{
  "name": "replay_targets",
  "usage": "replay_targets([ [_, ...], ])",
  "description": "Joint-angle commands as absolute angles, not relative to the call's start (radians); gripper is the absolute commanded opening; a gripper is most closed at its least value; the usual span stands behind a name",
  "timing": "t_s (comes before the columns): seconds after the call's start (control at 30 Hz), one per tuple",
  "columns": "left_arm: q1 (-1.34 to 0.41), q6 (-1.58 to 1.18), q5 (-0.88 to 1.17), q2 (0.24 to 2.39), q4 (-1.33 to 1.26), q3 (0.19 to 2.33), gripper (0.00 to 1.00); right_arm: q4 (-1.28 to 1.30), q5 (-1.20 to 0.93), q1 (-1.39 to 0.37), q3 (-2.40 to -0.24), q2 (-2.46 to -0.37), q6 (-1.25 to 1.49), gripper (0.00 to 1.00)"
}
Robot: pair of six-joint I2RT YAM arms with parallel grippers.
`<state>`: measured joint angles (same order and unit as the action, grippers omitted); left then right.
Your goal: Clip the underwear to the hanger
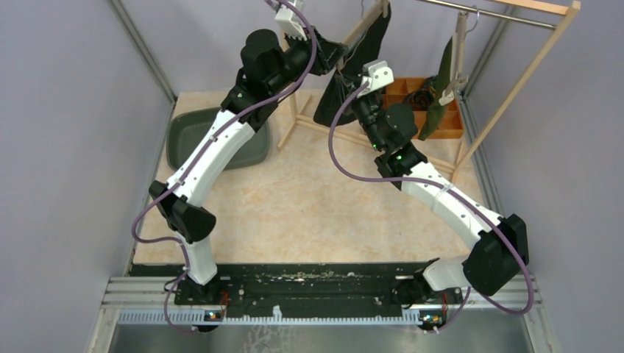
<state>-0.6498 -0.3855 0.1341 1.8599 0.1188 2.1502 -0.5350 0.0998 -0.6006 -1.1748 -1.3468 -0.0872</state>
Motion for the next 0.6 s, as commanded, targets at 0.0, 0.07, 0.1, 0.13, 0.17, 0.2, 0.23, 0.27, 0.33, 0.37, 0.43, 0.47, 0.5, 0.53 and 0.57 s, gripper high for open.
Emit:
replay_targets([
  [0.0, -0.649, -0.384, 0.130, 1.858, 0.094, 2.178, 0.22, -0.576, 0.082, -0.611, -1.231, -1.335, -0.097, 0.00],
  [0.07, -0.649, -0.386, 0.125, 1.857, 0.094, 2.177, 0.04, -0.577, 0.083, -0.611, -1.230, -1.335, -0.097, 0.00],
  [0.1, -0.649, -0.387, 0.122, 1.854, 0.093, 2.177, 0.00, -0.576, 0.084, -0.611, -1.230, -1.334, -0.097, 0.00],
  [0.13, -0.649, -0.388, 0.121, 1.853, 0.089, 2.177, 0.00, -0.577, 0.084, -0.611, -1.230, -1.333, -0.097, 0.00],
  [0.17, -0.649, -0.388, 0.122, 1.851, 0.087, 2.175, 0.00, -0.577, 0.084, -0.611, -1.229, -1.333, -0.097, 0.00],
  [0.2, -0.649, -0.388, 0.122, 1.849, 0.084, 2.175, 0.00, -0.579, 0.083, -0.611, -1.230, -1.333, -0.097, 0.00],
  [0.23, -0.649, -0.389, 0.123, 1.846, 0.082, 2.177, 0.00, -0.579, 0.081, -0.611, -1.230, -1.333, -0.097, 0.00],
  [0.27, -0.649, -0.391, 0.124, 1.846, 0.079, 2.175, 0.00, -0.581, 0.082, -0.611, -1.230, -1.333, -0.097, 0.00],
  [0.33, -0.649, -0.393, 0.126, 1.845, 0.080, 2.177, 0.00, -0.585, 0.079, -0.611, -1.230, -1.332, -0.098, 0.00],
  [0.37, -0.649, -0.394, 0.126, 1.846, 0.081, 2.177, 0.00, -0.588, 0.076, -0.611, -1.230, -1.330, -0.098, 0.00],
  [0.43, -0.649, -0.396, 0.127, 1.850, 0.085, 2.178, 0.00, -0.594, 0.067, -0.611, -1.229, -1.330, -0.101, 0.00],
  [0.47, -0.649, -0.398, 0.129, 1.851, 0.084, 2.177, 0.00, -0.597, 0.062, -0.611, -1.231, -1.329, -0.102, 0.00],
  [0.5, -0.649, -0.401, 0.130, 1.854, 0.084, 2.177, 0.00, -0.600, 0.058, -0.611, -1.232, -1.328, -0.103, 0.00],
  [0.53, -0.649, -0.404, 0.132, 1.857, 0.081, 2.178, 0.00, -0.600, 0.054, -0.611, -1.234, -1.328, -0.104, 0.00],
  [0.57, -0.649, -0.407, 0.133, 1.858, 0.077, 2.178, 0.00, -0.599, 0.049, -0.611, -1.235, -1.329, -0.104, 0.00],
])
